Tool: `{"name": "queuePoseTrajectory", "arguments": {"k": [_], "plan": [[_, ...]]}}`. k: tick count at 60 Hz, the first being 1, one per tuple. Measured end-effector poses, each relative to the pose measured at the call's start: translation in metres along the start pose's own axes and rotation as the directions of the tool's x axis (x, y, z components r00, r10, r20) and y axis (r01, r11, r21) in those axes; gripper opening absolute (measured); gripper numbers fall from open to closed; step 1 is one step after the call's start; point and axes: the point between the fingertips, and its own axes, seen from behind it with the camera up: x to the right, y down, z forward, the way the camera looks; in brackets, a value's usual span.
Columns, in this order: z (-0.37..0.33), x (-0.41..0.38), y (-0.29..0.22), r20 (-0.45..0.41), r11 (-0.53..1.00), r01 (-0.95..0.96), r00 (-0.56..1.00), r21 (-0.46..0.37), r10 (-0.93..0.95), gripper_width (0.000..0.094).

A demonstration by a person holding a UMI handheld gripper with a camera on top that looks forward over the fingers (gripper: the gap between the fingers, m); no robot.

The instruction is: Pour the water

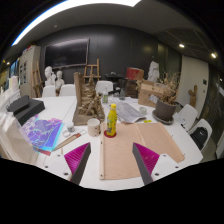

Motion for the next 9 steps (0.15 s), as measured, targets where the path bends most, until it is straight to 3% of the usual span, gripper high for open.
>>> {"name": "queuePoseTrajectory", "arguments": {"k": [9], "plan": [[-0.002, 0.019, -0.004, -0.05, 0.999, 0.037, 0.998, 0.032, -0.036, 0.0859]]}}
